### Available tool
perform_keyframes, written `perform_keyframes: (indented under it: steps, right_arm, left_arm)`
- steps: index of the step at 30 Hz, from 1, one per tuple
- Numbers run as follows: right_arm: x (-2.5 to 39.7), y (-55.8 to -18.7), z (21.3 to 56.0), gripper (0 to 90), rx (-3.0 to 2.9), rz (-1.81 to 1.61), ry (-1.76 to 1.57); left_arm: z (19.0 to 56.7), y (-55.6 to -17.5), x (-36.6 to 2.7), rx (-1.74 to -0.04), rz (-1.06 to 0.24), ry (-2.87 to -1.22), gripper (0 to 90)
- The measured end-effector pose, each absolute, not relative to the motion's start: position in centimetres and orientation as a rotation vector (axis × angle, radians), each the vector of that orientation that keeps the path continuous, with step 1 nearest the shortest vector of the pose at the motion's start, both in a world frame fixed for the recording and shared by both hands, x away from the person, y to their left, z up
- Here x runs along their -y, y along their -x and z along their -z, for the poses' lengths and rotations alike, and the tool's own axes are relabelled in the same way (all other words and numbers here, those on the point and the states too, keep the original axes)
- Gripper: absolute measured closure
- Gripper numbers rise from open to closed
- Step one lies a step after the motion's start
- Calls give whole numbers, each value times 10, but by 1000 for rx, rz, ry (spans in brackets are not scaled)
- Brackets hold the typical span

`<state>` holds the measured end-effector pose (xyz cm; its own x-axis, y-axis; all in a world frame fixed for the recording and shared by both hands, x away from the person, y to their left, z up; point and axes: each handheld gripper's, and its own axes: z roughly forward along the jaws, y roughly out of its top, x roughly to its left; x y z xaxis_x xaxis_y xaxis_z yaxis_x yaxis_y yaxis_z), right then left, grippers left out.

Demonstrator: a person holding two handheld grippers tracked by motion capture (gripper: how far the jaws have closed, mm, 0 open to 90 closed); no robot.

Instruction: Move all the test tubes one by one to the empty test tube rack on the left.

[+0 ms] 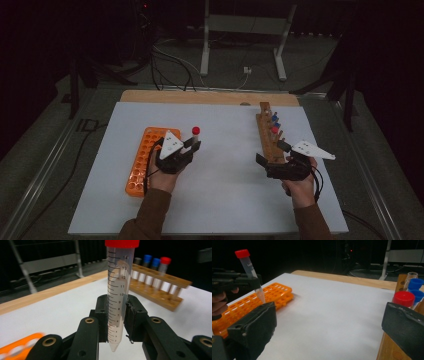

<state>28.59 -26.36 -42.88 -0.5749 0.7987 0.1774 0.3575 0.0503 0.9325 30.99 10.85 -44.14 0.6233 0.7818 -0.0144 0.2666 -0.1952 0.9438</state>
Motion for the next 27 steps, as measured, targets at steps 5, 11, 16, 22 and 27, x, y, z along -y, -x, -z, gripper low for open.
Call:
perform_keyframes:
  steps: [5,11,16,22,27]
  right_arm:
    - [264,-286,429,2,-1942,-1530,-1161]
    - [263,-285,429,2,-1947,-1532,-1154]
    - [264,-285,429,2,-1947,-1531,-1158]
    - [263,-285,430,2,-1954,-1529,-1154]
    - [263,-285,431,3,-1960,-1529,-1152]
  left_arm:
    - [444,-315,-130,-932,-632,-1731,750]
    - [454,-320,-146,-1003,-649,-1734,750]
    - [460,-320,-153,-1038,-657,-1745,750]
    - [466,-322,-159,-1064,-655,-1758,750]
    - [470,-322,-161,-1071,-635,-1755,750]
